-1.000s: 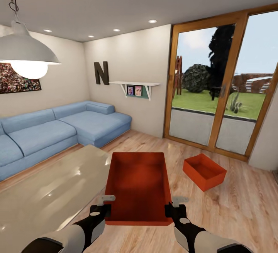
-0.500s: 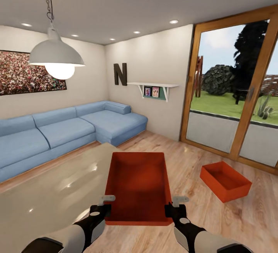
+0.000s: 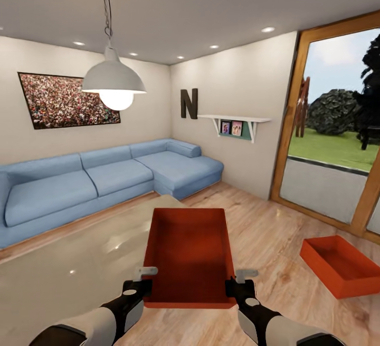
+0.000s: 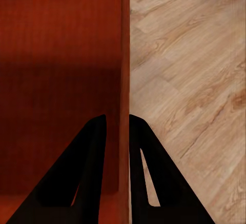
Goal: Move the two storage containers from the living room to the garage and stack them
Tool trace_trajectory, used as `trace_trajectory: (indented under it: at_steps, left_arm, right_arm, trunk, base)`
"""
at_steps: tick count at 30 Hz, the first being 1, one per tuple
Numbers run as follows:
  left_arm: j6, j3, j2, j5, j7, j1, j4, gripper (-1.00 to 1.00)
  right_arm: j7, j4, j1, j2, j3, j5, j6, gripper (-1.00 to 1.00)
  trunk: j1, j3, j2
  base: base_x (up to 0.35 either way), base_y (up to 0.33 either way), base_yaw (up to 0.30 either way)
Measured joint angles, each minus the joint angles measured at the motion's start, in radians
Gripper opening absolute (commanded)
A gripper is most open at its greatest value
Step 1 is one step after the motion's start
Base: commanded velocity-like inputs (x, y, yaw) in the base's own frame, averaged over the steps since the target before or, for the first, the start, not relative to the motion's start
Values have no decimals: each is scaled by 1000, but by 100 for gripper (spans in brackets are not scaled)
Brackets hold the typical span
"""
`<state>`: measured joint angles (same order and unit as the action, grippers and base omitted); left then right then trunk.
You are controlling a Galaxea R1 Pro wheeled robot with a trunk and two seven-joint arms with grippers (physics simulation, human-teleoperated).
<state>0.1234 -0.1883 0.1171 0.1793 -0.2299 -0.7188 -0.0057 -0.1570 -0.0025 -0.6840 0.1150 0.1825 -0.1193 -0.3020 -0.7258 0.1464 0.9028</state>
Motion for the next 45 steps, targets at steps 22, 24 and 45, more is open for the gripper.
trace_trajectory:
  at_steps: [22, 24, 45]
  left_arm:
    - [0, 0, 0, 0, 0, 0, 0, -100]
    - [0, 0, 0, 0, 0, 0, 0, -100]
    - [0, 0, 0, 0, 0, 0, 0, -100]
  right_arm:
    - [0, 0, 0, 0, -4, 5, 1, -100]
    - [0, 0, 0, 0, -5, 6, 1, -100]
    - [0, 0, 0, 0, -7, 7, 0, -100]
  trunk:
    - [0, -4, 0]
    - [0, -4, 0]
    - [0, -4, 0]
  base:
    - [0, 0, 300]
    - [0, 0, 300]
    - [0, 0, 300]
